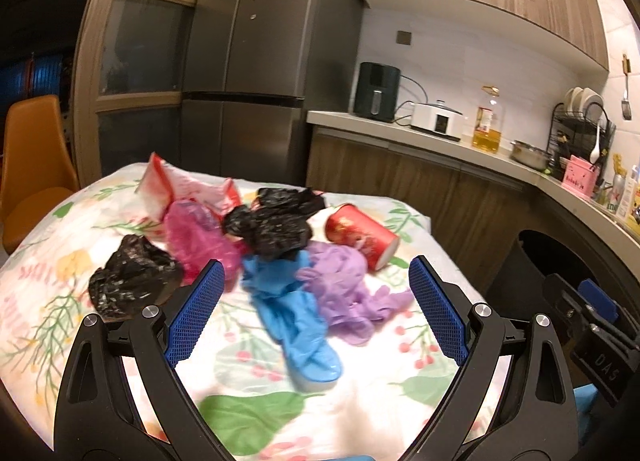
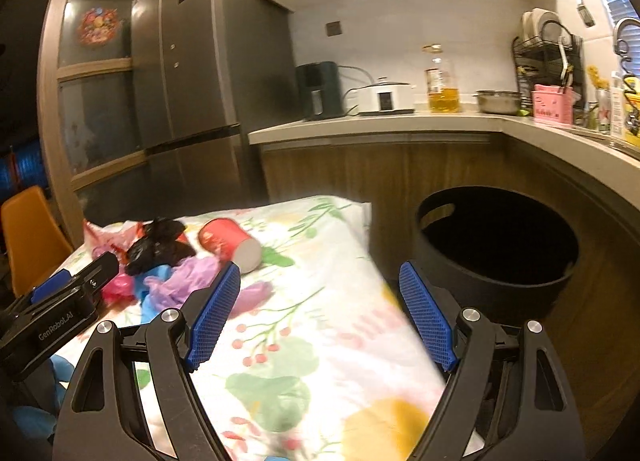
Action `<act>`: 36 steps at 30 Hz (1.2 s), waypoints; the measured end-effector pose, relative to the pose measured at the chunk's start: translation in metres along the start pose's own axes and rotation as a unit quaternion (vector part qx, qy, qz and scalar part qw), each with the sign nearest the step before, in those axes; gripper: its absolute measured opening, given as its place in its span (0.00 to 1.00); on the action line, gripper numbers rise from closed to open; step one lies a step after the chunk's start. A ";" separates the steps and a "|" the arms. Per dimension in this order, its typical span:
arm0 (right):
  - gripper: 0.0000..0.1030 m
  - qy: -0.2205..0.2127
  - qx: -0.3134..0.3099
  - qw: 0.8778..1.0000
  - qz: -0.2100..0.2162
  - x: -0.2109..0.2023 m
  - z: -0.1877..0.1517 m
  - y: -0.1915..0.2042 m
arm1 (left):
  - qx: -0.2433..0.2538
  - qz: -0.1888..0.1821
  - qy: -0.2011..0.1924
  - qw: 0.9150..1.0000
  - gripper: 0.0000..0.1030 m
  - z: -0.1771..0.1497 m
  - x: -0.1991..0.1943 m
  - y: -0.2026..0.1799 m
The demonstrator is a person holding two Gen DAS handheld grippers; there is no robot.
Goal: Collect trash
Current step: 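Move both tools back over the table toward the gloves and bags, then grasp the black bag with the left tool while the right tool grasps the purple glove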
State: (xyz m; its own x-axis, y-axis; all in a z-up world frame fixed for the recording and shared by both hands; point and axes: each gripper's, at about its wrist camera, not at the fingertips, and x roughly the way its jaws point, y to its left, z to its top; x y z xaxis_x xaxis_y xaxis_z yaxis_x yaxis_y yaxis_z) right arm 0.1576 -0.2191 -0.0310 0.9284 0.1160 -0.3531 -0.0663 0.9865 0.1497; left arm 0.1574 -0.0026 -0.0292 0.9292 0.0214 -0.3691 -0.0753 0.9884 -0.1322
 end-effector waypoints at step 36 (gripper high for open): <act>0.17 0.143 -0.053 0.975 0.165 0.126 -0.037 0.110 | -0.039 0.038 0.014 0.998 0.89 -0.008 0.021 0.070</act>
State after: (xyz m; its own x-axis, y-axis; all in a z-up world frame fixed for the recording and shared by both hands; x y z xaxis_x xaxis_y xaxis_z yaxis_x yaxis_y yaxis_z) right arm 0.2541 -0.0920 -0.0930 0.7119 0.4408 -0.5468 -0.3952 0.8950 0.2069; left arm 0.1687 0.0661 -0.0537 0.9091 0.0909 -0.4066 -0.1748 0.9691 -0.1741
